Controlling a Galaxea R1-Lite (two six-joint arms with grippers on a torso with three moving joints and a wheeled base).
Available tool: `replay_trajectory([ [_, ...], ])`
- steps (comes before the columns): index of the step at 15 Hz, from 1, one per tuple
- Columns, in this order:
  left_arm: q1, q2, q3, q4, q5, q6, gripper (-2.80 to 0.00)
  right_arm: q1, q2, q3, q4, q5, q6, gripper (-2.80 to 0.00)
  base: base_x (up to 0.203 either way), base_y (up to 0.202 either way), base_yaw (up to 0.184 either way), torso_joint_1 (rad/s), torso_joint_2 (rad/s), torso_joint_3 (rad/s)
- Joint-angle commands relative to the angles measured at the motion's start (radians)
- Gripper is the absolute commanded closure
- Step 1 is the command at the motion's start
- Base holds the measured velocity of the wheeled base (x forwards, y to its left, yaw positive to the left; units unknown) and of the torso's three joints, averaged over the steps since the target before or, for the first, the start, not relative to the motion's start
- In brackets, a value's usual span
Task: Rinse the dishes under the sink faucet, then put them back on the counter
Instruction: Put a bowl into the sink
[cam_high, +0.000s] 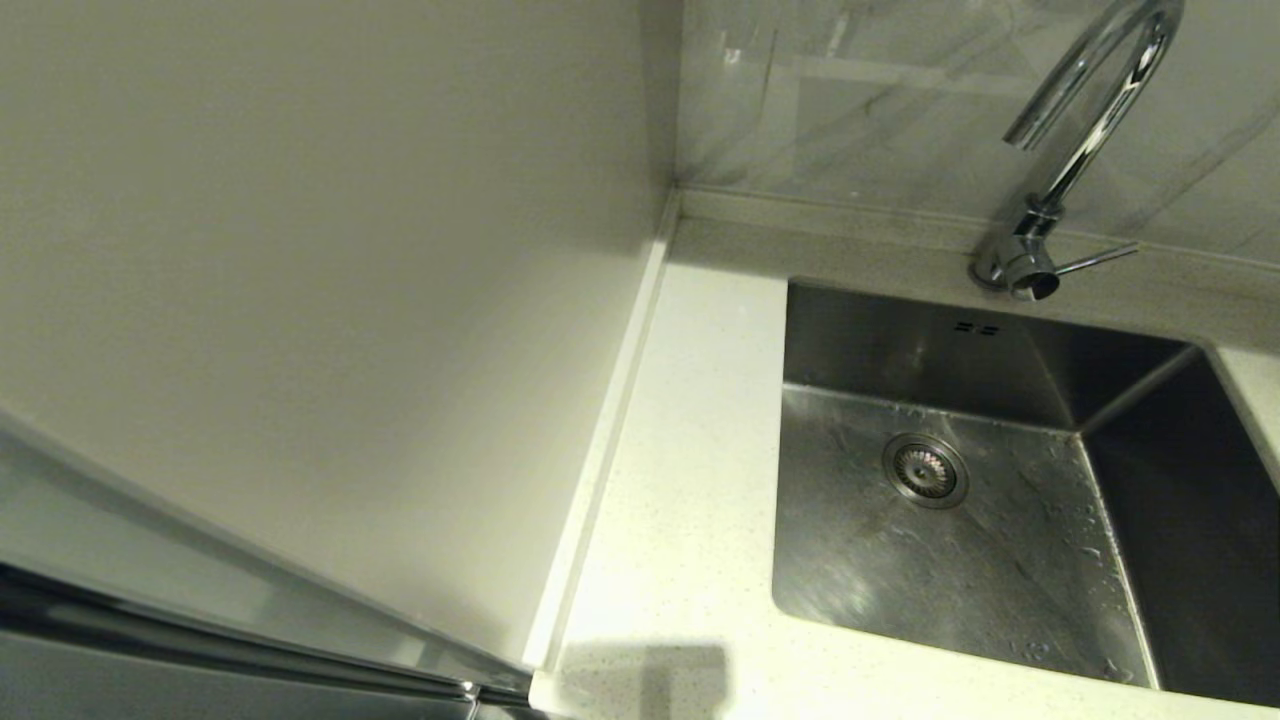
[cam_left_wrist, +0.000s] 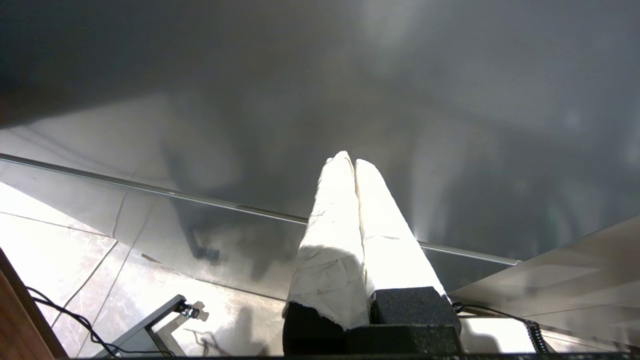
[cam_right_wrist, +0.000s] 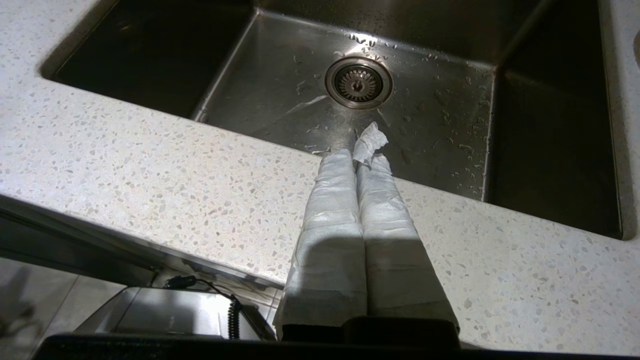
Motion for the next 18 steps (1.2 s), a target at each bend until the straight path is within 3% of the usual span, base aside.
replay_trajectory([
  [1,0.000,-0.003,0.000,0.000,0.000,-0.001,0.00,0.000,0.001,0.000,0.000,0.001,0.000,0.00,0.000,0.000,0.000,0.000,0.00,0.000],
  [9,0.000,-0.003,0.000,0.000,0.001,-0.001,0.00,0.000,0.001,-0.012,-0.007,-0.021,-0.001,0.00,0.000,0.000,0.000,0.000,0.00,0.000],
  [12,0.000,-0.003,0.000,0.000,0.000,-0.001,0.00,0.001,0.138,-0.262,0.007,-0.034,0.061,0.00,0.000,0.000,0.000,0.000,0.00,0.000],
  [15,0.000,-0.003,0.000,0.000,0.000,-0.001,0.00,0.001,0.436,-0.584,0.081,-0.123,0.129,0.00,0.000,0.000,0.000,0.000,0.00,0.000],
  [18,-0.001,-0.003,0.000,0.000,0.000,-0.001,0.00,0.000,0.693,-0.743,0.187,-0.278,0.022,0.00,0.000,0.000,0.000,0.000,0.00,0.000],
])
